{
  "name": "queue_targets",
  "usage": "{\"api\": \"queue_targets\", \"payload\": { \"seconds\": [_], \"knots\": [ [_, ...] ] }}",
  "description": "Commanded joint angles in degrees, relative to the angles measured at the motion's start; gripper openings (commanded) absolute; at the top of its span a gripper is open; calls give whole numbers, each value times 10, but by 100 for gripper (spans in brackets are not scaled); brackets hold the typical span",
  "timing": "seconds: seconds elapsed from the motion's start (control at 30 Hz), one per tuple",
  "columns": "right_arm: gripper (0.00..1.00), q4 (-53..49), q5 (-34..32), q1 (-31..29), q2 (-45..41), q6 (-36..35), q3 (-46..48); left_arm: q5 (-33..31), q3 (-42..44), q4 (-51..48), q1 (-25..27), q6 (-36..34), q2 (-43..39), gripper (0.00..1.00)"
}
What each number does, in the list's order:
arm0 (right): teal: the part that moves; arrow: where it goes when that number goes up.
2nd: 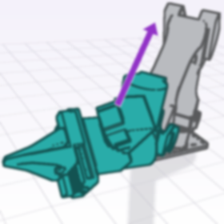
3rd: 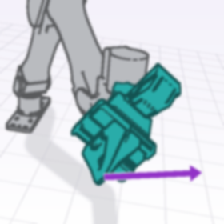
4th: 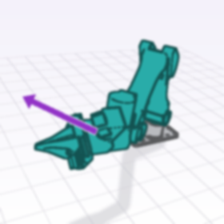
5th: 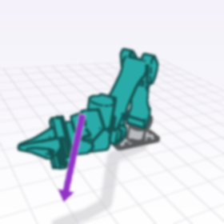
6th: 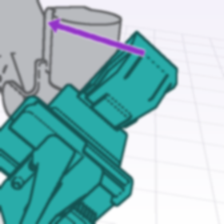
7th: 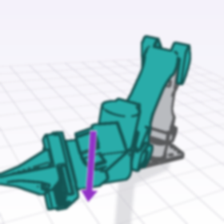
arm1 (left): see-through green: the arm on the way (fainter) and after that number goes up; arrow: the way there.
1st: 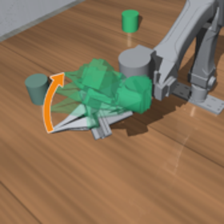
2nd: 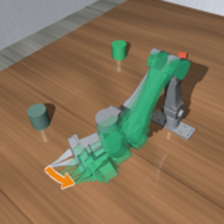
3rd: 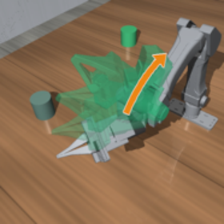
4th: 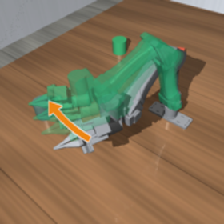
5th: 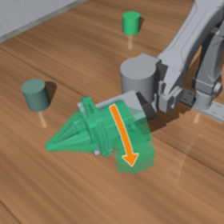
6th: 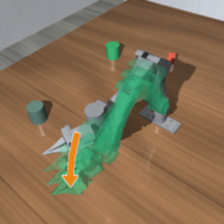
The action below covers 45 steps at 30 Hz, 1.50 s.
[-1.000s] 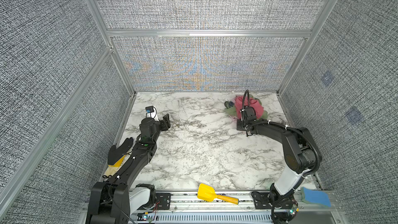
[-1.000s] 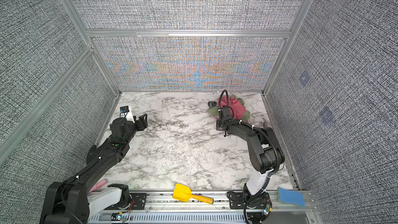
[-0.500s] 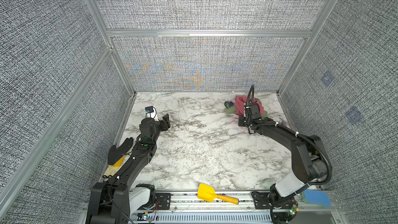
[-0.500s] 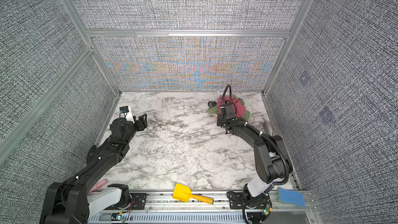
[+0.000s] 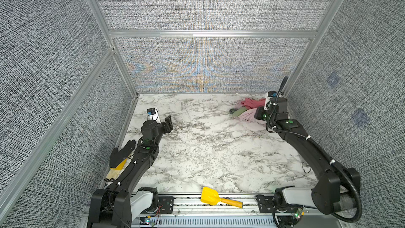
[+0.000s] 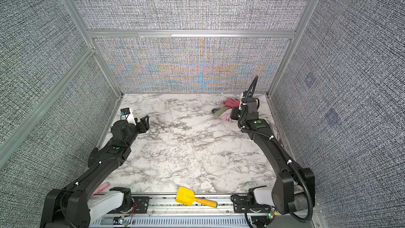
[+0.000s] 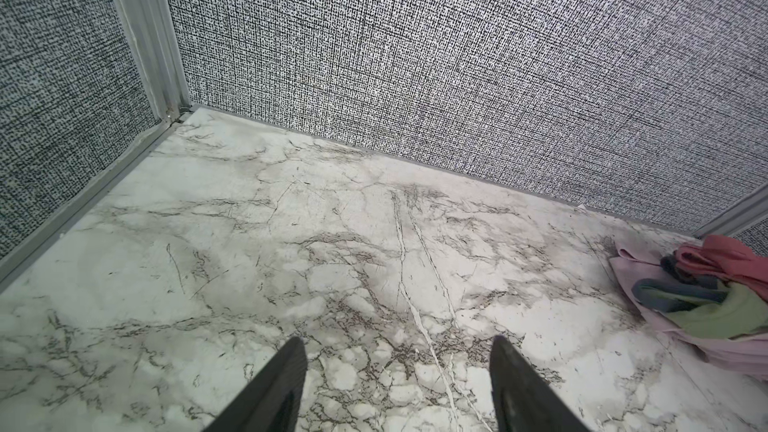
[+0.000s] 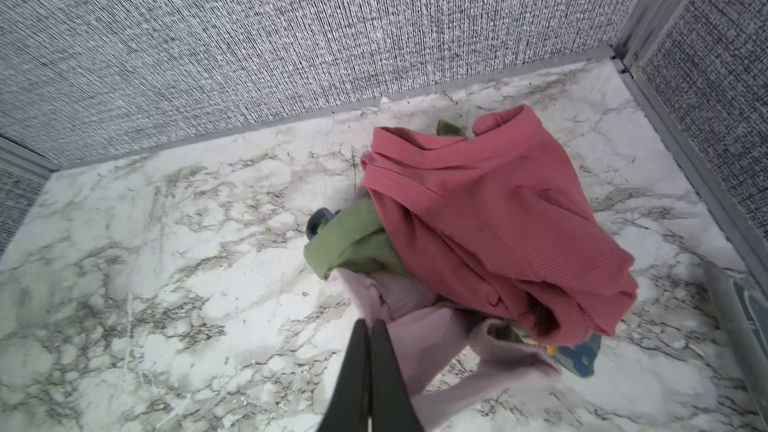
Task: Pick out a specific cloth from the pile
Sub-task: 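Grasp the light pink ribbed shirt with the right gripper and lift it high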
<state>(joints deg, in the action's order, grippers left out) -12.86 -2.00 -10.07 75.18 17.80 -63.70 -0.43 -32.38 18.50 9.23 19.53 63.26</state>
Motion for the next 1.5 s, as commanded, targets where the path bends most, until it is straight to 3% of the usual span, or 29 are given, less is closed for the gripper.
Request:
{"api": "queue_targets", "payload": {
  "seconds": [0.0, 0.57, 1.2, 1.47],
  "knots": [
    [0, -12, 35, 4, -4, 8, -27, 4, -5, 5, 0, 1, -6, 72],
    [0, -43, 96, 12, 4, 19, -167, 18, -15, -1, 0, 4, -15, 71],
    [0, -115, 160, 13, 87, 11, -421, 19, -30, -33, 0, -10, -37, 72],
    [0, -125, 264, -4, 119, 35, -525, 4, -80, -104, 0, -5, -51, 71]
  ]
}}
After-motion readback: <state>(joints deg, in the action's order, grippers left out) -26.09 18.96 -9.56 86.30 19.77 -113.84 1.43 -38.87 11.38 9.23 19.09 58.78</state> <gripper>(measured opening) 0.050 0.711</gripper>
